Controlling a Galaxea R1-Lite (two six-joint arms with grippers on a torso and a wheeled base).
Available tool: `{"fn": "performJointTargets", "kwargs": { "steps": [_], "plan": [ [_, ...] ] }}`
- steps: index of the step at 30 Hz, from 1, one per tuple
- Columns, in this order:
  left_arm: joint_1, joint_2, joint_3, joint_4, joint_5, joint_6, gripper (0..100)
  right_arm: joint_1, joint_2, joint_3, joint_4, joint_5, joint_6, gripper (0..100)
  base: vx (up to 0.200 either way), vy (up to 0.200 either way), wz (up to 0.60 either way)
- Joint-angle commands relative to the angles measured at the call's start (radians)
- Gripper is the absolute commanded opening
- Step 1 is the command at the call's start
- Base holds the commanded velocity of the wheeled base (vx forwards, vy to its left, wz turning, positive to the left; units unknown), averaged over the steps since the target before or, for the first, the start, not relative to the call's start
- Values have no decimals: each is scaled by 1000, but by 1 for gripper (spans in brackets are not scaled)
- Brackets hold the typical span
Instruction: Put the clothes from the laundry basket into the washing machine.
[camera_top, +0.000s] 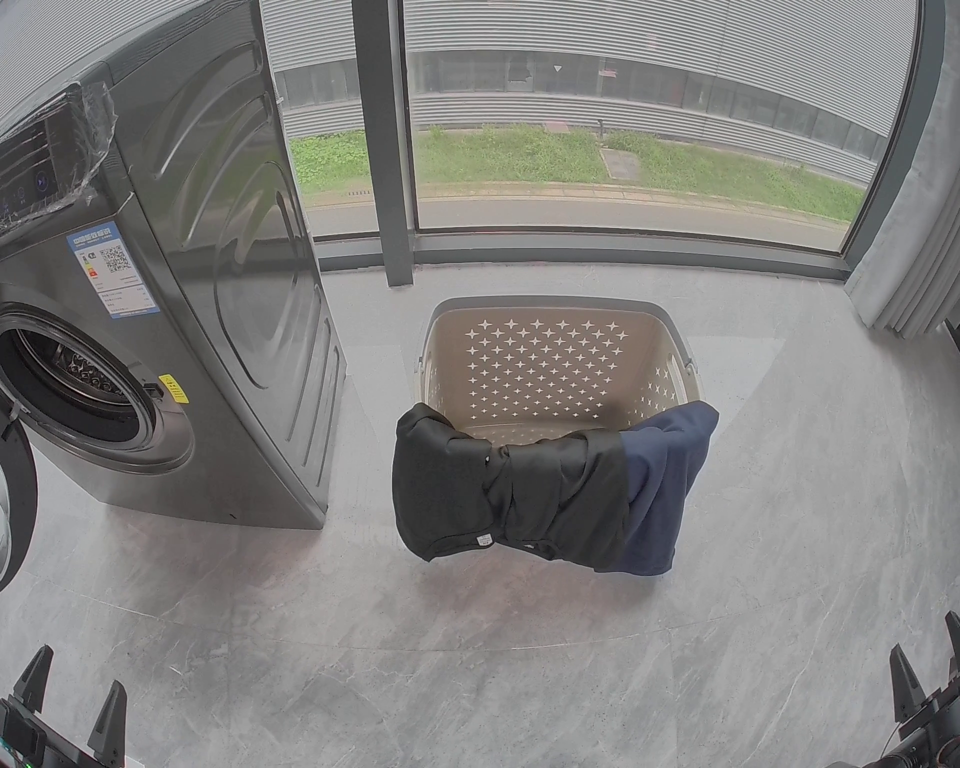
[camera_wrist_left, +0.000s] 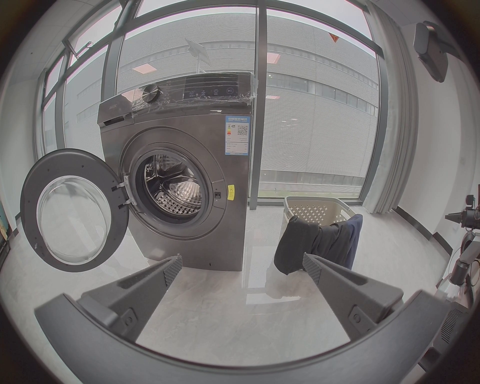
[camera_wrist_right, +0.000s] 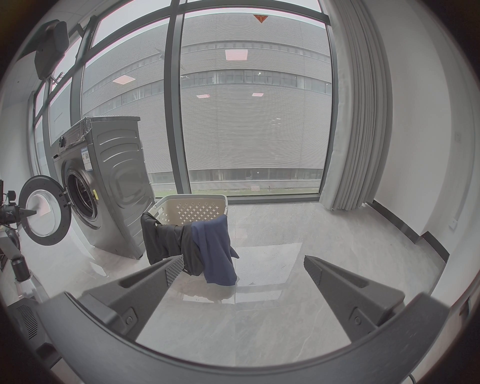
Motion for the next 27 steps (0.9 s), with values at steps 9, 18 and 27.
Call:
{"fn": "performJointTargets", "kwargs": {
  "steps": [9,18,27],
  "plan": [
    [1,-9,16,0,0,1,100,1,-7,18,0,0,0,100,0,0,0],
    [-1,-9,16,0,0,0,100,0,-7,18,0,0,0,100,0,-44,0],
    [1,-9,16,0,0,0,100,0,-7,18,0,0,0,100,0,0,0]
  ]
}}
